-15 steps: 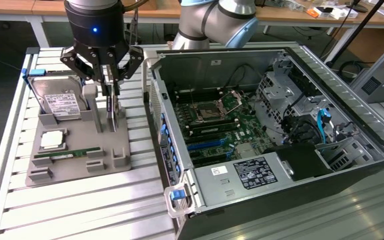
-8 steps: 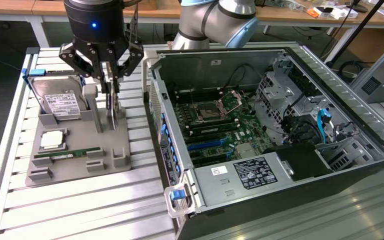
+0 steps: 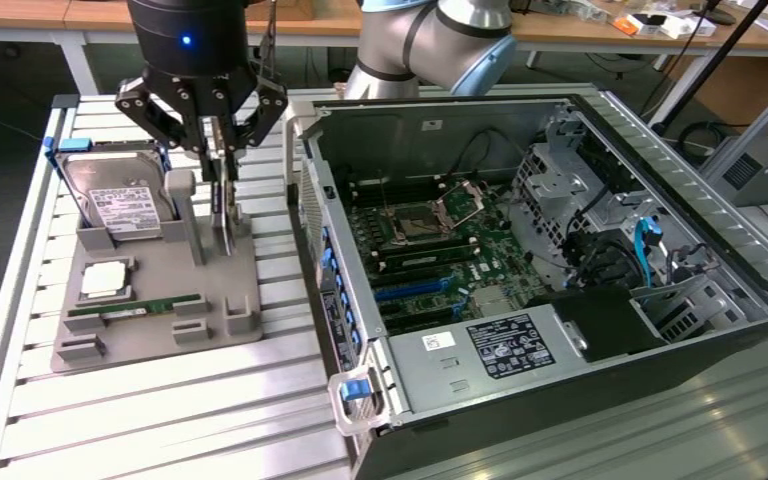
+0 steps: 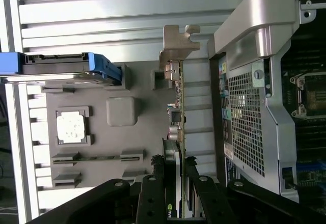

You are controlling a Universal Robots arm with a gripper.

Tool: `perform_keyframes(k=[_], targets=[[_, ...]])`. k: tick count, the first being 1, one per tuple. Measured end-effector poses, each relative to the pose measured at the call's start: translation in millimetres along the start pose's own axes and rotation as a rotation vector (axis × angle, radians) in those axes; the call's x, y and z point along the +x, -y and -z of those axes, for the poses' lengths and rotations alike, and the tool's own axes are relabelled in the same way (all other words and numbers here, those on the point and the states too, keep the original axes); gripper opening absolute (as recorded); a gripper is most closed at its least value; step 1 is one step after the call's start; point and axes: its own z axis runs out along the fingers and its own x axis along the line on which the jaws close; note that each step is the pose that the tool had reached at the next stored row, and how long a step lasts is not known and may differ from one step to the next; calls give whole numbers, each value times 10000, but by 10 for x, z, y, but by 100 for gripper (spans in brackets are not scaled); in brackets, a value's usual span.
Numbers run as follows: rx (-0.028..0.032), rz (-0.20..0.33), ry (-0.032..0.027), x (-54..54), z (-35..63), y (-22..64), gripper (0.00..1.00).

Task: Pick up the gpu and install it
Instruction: 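Pick up the gpu and move the gpu toward the slot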

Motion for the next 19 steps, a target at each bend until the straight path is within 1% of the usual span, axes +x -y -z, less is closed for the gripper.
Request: perform_keyframes(k=[14, 19], targets=[[0, 0, 0, -3, 126, -5, 27], [0, 0, 0, -4, 192, -7, 27]])
